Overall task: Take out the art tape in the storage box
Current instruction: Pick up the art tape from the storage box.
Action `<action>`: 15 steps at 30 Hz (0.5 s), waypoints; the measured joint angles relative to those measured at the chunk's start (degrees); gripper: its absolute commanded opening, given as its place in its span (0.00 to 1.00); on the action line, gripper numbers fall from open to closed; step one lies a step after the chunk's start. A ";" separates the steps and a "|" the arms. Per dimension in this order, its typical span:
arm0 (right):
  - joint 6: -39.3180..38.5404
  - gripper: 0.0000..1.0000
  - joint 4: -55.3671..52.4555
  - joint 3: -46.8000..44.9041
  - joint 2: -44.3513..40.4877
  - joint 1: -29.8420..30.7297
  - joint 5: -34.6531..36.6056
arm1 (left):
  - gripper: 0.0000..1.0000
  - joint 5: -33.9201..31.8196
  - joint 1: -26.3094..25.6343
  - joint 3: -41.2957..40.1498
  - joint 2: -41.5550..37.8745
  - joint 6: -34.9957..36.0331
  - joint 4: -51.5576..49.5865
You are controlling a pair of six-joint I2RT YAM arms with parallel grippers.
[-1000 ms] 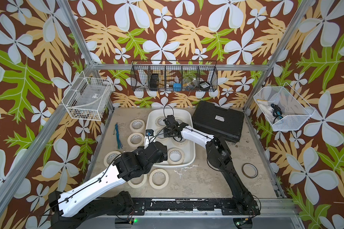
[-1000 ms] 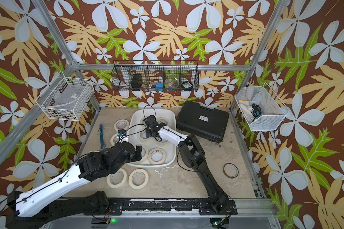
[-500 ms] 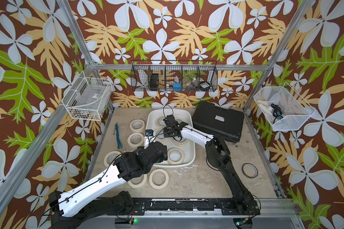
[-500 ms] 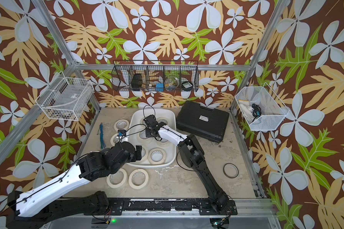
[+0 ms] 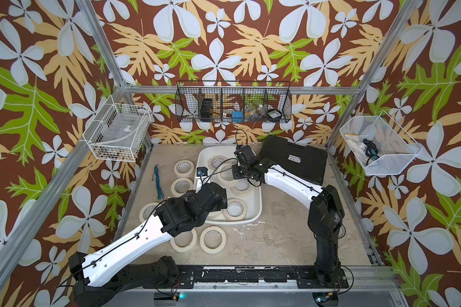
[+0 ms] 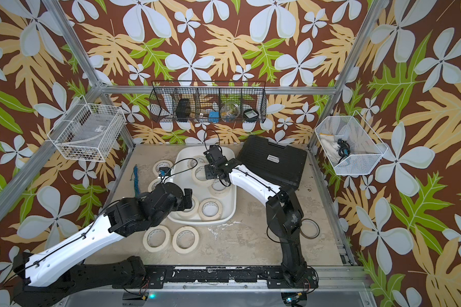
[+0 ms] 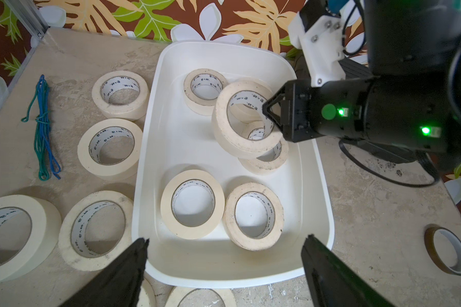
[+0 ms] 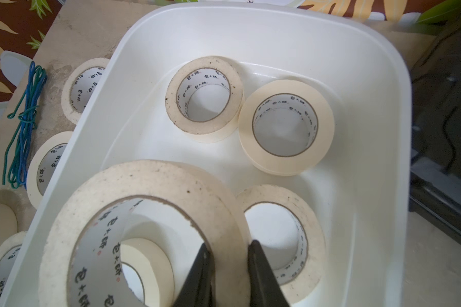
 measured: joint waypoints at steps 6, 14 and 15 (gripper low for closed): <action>-1.44 0.10 -0.72 -6.29 -9.05 -0.20 0.76 | 0.93 2.91 4.72 3.78 3.34 2.86 0.44; -2.51 0.10 -1.07 -13.94 -17.79 -0.11 0.59 | 0.84 11.52 9.35 8.92 10.64 9.14 3.21; -2.51 0.10 -1.05 -14.91 -18.69 -0.13 0.59 | 0.83 12.50 9.46 9.77 12.11 9.49 3.34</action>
